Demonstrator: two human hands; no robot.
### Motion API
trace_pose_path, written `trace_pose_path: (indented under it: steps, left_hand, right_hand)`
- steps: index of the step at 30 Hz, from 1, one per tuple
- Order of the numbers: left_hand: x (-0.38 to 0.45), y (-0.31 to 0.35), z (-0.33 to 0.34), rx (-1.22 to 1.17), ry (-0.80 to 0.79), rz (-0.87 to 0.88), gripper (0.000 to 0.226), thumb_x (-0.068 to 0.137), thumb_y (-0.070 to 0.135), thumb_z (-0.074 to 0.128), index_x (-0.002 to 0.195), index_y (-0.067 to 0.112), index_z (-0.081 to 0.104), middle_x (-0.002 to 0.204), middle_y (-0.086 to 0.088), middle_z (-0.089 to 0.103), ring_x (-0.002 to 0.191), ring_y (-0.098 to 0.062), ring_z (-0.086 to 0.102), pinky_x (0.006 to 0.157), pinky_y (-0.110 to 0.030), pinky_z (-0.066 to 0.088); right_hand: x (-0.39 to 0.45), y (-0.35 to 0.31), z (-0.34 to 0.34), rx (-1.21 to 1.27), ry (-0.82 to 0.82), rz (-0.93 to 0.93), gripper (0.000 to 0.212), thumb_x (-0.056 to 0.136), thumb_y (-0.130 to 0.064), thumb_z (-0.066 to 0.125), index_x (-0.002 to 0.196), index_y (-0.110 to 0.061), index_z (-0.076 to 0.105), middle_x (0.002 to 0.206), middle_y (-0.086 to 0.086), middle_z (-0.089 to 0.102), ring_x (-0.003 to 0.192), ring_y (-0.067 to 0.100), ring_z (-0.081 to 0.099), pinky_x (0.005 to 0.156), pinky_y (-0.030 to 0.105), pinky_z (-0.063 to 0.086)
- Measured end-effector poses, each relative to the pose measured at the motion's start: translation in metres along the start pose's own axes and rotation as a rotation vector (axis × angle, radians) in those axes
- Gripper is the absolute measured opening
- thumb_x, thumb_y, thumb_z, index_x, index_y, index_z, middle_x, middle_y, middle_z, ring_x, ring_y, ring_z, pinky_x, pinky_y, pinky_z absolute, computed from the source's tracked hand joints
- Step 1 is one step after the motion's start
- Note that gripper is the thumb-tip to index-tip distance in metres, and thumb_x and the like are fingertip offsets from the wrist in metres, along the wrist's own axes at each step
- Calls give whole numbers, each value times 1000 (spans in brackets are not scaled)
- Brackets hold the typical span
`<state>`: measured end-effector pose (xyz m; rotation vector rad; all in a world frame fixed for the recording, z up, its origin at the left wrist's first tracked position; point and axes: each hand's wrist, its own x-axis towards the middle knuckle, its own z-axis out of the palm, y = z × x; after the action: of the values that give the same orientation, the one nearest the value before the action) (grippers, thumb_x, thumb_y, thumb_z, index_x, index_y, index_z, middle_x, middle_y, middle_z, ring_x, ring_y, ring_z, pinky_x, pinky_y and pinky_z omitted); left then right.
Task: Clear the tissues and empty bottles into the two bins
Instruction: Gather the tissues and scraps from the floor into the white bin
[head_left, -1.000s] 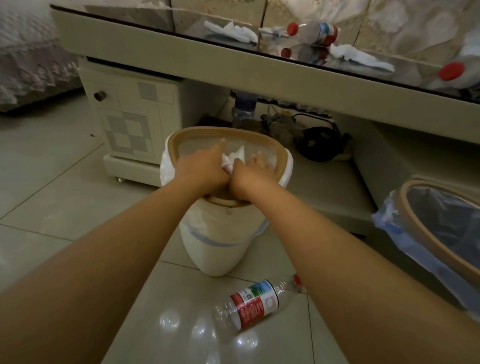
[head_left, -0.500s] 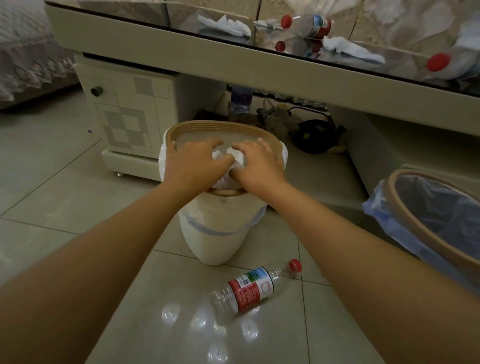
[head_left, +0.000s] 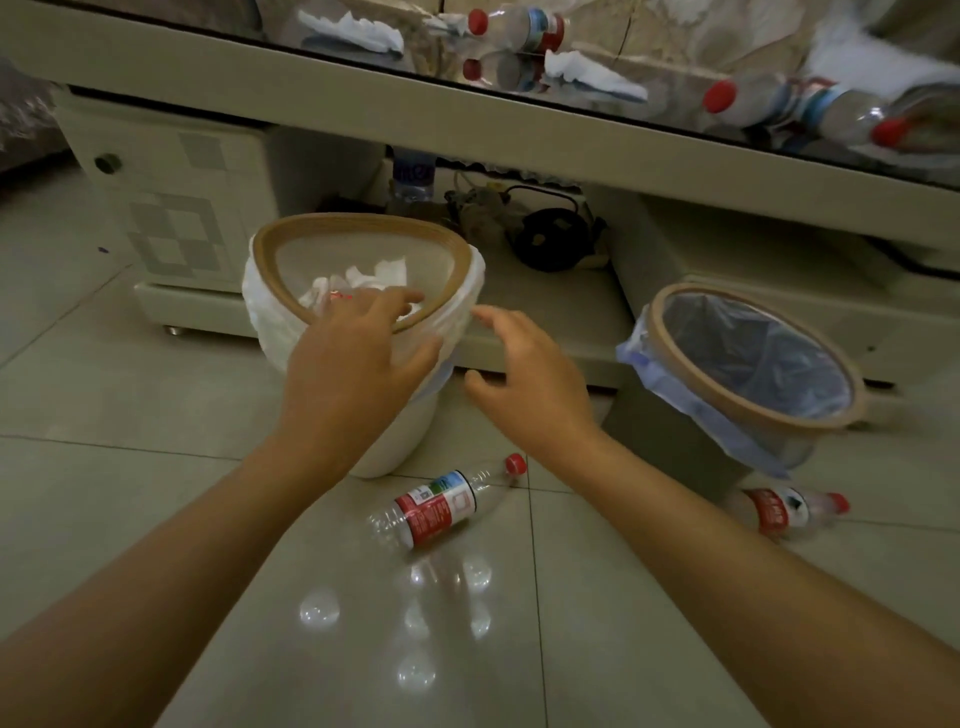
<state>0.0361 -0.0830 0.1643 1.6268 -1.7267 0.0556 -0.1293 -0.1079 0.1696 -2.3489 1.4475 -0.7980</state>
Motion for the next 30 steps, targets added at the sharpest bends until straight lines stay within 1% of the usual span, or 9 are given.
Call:
trace_pose_path:
  steps: [5, 8, 11, 13, 16, 18, 22, 27, 30]
  left_hand:
    - [-45, 34, 10, 45, -86, 106, 50, 83, 45, 63, 125, 19, 56, 114, -3, 64, 102, -20, 59, 81, -32, 46]
    - [-70, 51, 22, 42, -180, 117, 58, 80, 50, 60, 129, 20, 54, 119, -4, 63, 108, -23, 57, 85, -32, 43]
    - [-96, 70, 33, 12, -272, 99, 63, 79, 49, 66, 134, 22, 49, 126, -1, 59, 114, -21, 53, 86, -27, 35]
    - [-112, 83, 45, -9, -374, 97, 66, 80, 51, 64, 137, 26, 43, 132, 2, 53, 118, -18, 49, 91, -29, 37]
    - [-134, 105, 66, 11, -500, 140, 68, 81, 56, 61, 139, 29, 38, 139, 3, 48, 126, -17, 44, 100, -36, 38]
    - [-147, 122, 78, 8, -571, 163, 69, 81, 56, 61, 139, 30, 38, 142, 2, 46, 130, -19, 41, 103, -38, 36]
    - [-171, 157, 98, -5, -675, 279, 68, 81, 55, 61, 140, 29, 39, 142, 3, 45, 129, -20, 40, 101, -38, 37]
    - [-201, 189, 125, -29, -772, 414, 68, 81, 57, 61, 139, 30, 38, 141, 5, 46, 127, -19, 42, 99, -34, 37]
    - [-217, 197, 139, -39, -829, 451, 69, 79, 58, 61, 139, 31, 38, 140, 5, 47, 125, -19, 44, 96, -34, 38]
  right_hand:
    - [-51, 12, -16, -54, -9, 21, 55, 85, -28, 60, 137, -26, 43, 137, -9, 45, 126, 8, 40, 102, 29, 35]
    - [-81, 24, -23, -82, -29, 60, 55, 86, -32, 61, 138, -27, 42, 141, -9, 41, 130, 8, 36, 106, 28, 29]
    - [-120, 41, -30, -134, -41, 119, 56, 87, -34, 62, 138, -29, 41, 144, -8, 39, 133, 9, 34, 110, 34, 30]
    - [-156, 55, -34, -180, -57, 172, 56, 86, -35, 61, 138, -29, 41, 145, -7, 38, 133, 11, 34, 109, 34, 29]
    - [-210, 77, -42, -233, -88, 252, 54, 85, -36, 62, 136, -27, 45, 143, -6, 41, 131, 13, 37, 103, 28, 28]
    - [-241, 89, -49, -274, -115, 295, 53, 84, -36, 62, 134, -25, 48, 142, -4, 43, 129, 16, 40, 103, 32, 31]
    - [-293, 104, -71, -305, -155, 394, 54, 83, -39, 61, 133, -26, 49, 142, -1, 44, 130, 19, 40, 105, 39, 33]
    - [-344, 122, -94, -313, -192, 490, 53, 82, -35, 66, 132, -26, 51, 143, -3, 44, 132, 18, 38, 106, 40, 30]
    - [-369, 133, -96, -286, -198, 540, 52, 81, -34, 67, 131, -25, 53, 142, -2, 45, 131, 19, 40, 106, 42, 33]
